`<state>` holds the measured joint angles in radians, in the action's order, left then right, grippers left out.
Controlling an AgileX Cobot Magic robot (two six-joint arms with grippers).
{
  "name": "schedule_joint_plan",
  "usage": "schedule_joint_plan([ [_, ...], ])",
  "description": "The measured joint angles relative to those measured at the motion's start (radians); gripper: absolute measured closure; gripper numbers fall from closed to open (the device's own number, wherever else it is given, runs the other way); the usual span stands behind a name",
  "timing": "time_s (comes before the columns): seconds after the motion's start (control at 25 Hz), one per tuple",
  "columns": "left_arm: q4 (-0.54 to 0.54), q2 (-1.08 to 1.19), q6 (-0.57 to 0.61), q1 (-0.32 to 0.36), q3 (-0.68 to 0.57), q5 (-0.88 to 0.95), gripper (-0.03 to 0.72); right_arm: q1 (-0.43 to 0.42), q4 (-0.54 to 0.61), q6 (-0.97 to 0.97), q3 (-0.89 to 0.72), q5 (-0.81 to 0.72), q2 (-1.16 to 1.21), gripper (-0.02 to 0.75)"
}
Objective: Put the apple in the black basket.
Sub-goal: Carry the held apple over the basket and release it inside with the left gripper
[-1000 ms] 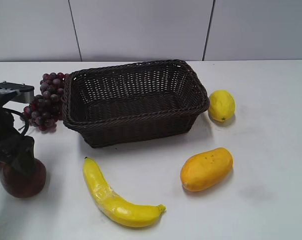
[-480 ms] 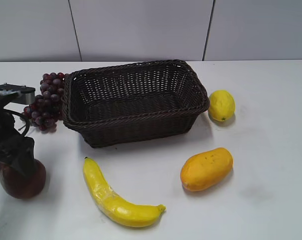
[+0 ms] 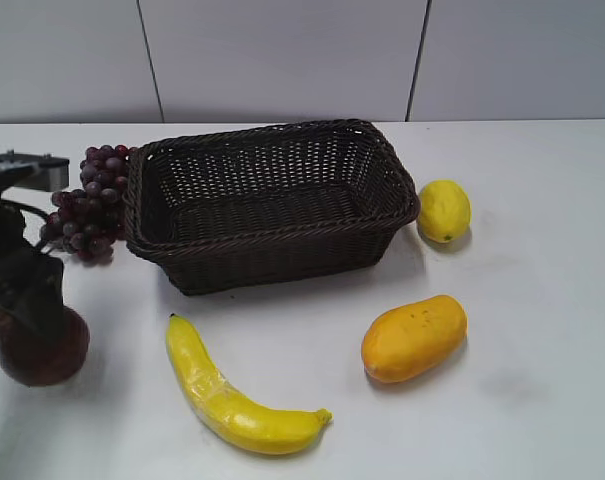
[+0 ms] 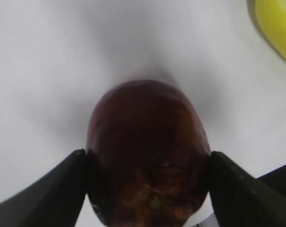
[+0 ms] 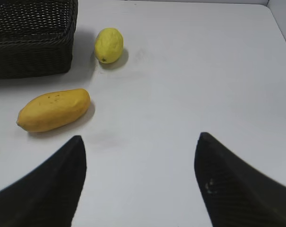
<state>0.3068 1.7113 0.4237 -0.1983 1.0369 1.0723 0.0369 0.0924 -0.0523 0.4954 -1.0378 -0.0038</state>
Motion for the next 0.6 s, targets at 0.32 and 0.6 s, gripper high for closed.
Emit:
schedule_joint_plan([
  [0.32, -0.008, -0.005, -0.004, 0.000, 0.343, 0.134, 0.117, 0.000, 0.000, 0.000, 0.000, 0.000, 0.000, 0.200],
  [0.6, 0.001, 0.016, -0.032, -0.004, 0.653, 0.144, 0.117, 0.000, 0.000, 0.000, 0.000, 0.000, 0.000, 0.200],
])
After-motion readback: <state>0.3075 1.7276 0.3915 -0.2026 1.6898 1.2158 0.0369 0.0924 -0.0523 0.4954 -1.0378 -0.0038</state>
